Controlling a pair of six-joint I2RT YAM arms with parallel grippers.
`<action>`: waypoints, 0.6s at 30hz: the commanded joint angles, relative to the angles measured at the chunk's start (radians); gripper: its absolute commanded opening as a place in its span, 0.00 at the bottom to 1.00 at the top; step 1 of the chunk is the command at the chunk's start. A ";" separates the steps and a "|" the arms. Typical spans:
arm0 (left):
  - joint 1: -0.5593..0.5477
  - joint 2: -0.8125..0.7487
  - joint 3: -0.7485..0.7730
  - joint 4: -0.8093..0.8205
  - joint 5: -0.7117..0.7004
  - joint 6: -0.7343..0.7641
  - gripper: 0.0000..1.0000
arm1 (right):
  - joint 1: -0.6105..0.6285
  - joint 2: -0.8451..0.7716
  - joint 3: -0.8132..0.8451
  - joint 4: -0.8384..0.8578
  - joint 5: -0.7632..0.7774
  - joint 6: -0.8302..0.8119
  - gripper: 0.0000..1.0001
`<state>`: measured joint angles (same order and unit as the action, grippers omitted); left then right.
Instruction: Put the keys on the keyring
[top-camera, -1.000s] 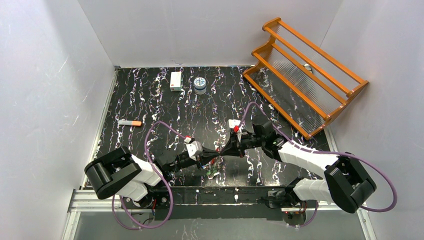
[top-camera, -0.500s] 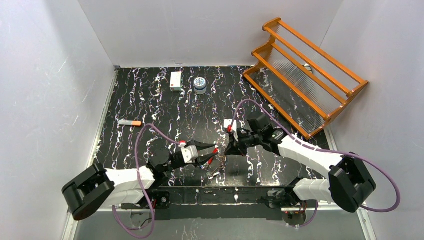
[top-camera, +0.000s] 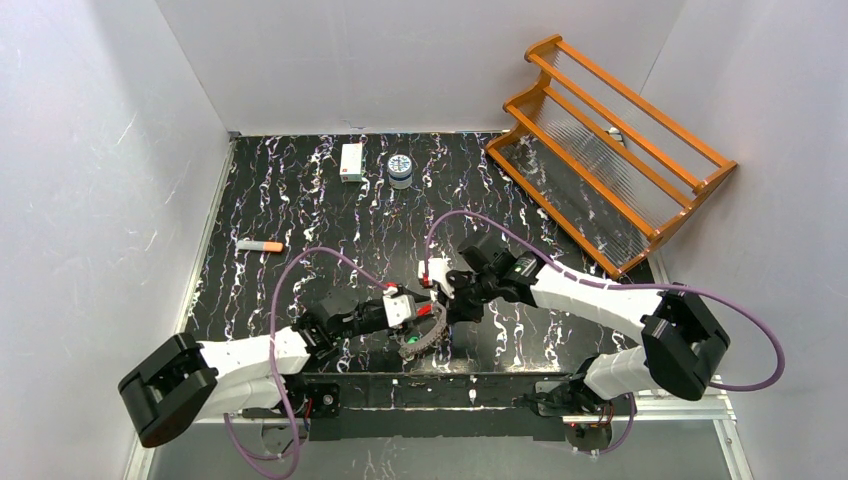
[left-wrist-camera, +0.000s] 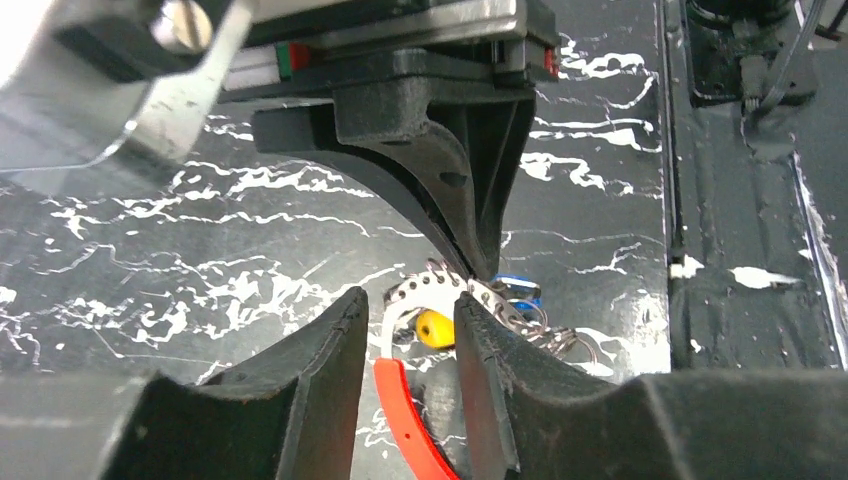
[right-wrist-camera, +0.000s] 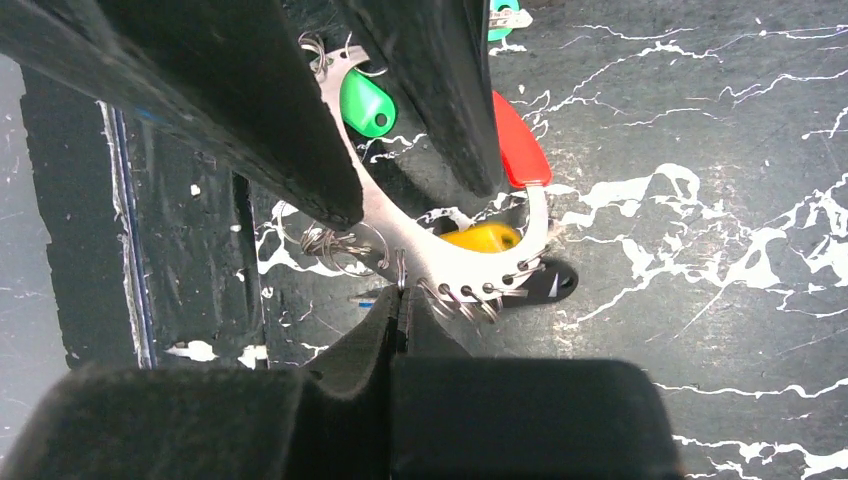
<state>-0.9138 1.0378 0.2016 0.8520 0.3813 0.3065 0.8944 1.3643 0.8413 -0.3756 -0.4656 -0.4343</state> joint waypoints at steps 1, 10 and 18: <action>-0.004 0.039 0.047 -0.053 0.062 0.027 0.34 | 0.021 -0.006 0.053 -0.004 0.022 -0.012 0.01; -0.005 0.178 0.101 -0.044 0.183 0.014 0.24 | 0.031 -0.022 0.037 0.064 -0.030 0.019 0.01; -0.006 0.232 0.110 -0.014 0.191 0.014 0.19 | 0.037 -0.022 0.038 0.063 -0.030 0.022 0.01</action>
<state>-0.9138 1.2568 0.2779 0.8143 0.5381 0.3145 0.9245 1.3659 0.8440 -0.3458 -0.4736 -0.4206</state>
